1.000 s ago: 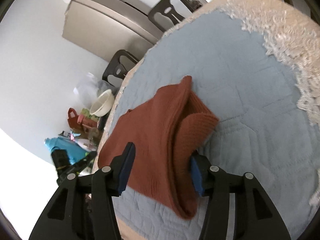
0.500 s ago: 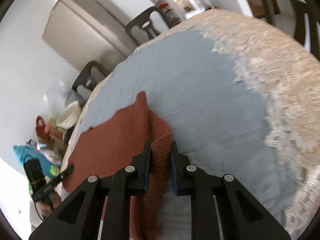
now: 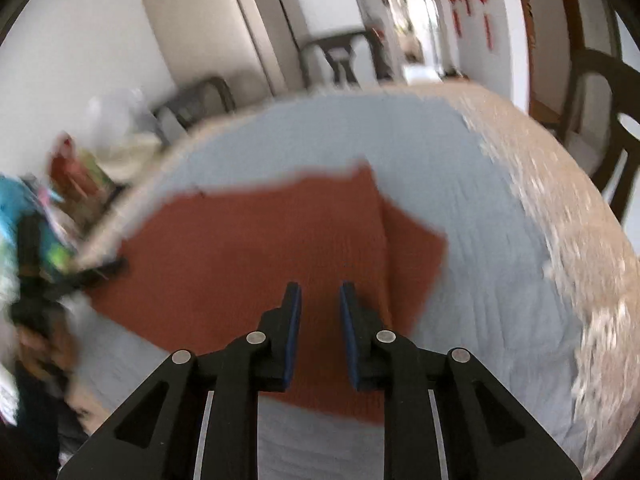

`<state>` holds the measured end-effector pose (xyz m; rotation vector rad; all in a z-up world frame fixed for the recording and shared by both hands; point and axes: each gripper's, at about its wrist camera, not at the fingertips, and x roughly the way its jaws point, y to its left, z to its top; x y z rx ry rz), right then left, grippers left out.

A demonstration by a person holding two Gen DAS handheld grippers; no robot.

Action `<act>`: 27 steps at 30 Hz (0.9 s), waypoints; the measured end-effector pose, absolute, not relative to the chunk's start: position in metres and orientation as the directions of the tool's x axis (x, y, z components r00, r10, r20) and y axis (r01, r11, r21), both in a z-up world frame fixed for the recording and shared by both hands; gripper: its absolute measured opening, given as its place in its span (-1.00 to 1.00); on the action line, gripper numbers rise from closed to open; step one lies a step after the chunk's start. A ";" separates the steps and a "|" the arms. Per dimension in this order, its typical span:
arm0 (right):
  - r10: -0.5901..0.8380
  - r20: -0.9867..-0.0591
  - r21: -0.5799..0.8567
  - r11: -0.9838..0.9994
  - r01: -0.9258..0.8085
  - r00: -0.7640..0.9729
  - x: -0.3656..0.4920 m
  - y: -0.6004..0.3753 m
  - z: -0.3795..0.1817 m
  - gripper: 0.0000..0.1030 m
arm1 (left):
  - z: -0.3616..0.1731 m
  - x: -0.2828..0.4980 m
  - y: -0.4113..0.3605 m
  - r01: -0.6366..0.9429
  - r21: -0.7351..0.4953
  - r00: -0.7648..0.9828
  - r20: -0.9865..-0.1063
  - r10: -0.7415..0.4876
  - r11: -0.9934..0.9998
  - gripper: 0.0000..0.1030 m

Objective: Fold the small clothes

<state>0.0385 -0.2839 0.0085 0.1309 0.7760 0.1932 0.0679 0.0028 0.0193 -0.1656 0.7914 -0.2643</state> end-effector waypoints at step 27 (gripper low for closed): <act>0.084 -0.638 0.013 0.995 -0.098 0.765 0.003 -0.249 0.002 -0.39 | 0.013 0.037 -0.031 0.110 -0.107 0.707 -0.690 -0.154 0.988 -0.21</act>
